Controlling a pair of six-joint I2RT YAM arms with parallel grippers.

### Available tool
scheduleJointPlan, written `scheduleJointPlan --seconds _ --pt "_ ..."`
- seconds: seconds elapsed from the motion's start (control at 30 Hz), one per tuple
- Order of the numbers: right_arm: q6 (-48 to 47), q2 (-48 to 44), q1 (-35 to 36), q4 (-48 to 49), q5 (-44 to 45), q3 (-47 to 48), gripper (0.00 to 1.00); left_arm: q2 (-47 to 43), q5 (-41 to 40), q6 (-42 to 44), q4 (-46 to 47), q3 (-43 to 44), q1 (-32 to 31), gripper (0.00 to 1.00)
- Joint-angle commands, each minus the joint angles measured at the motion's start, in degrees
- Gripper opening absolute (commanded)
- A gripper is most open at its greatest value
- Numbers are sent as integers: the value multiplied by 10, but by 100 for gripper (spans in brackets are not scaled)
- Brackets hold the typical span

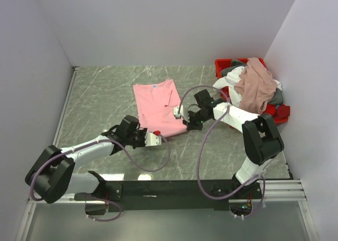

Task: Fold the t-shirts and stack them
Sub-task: Fold the tshirt

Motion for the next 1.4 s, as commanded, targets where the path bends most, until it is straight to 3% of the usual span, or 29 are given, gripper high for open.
scheduleJointPlan --seconds 0.0,0.1,0.13,0.2,0.23,0.27,0.33,0.5,0.63,0.77,0.83,0.87,0.93,1.07,1.37 --pt "-33 -44 21 -3 29 -44 0 5 -25 -37 -5 0 -16 0" --pt "-44 -68 29 -3 45 -78 0 -14 -47 -61 -13 -6 -44 6" --pt "-46 -72 30 -3 50 -84 1 -21 -58 -71 -12 -8 -60 18" --pt "-55 -87 30 -16 57 -95 12 -42 -87 -106 -21 -6 -75 28" --pt "-57 -94 29 -19 59 -98 40 -64 -94 -121 -25 -2 -88 45" --pt "-60 -109 29 -28 60 -103 49 -79 -105 -137 -29 9 -92 56" --pt "-67 -130 23 -34 57 -106 61 -121 -126 -165 -53 23 -96 75" --pt "-79 -188 -12 -57 16 -90 67 -175 -174 -203 -56 73 -93 99" --pt "-84 -211 -36 -59 -32 -78 68 -132 -190 -238 -34 103 -81 99" --pt "-56 -267 -43 30 -78 -126 77 -84 -102 -231 -87 144 -67 97" --pt "-44 -296 -45 86 -98 -185 85 -94 -102 -180 -108 130 -84 89" --pt "-35 -316 -44 139 -105 -203 85 -105 -123 -168 -108 92 -95 89" --pt "-55 -319 -43 152 -117 -225 86 -142 -162 -122 -106 44 -125 87" --pt "-176 -253 -38 48 -110 -198 75 -188 -173 -81 -51 -67 -151 83" --pt "-157 -219 -25 93 -59 -206 73 -74 -192 -53 65 -71 -161 80"
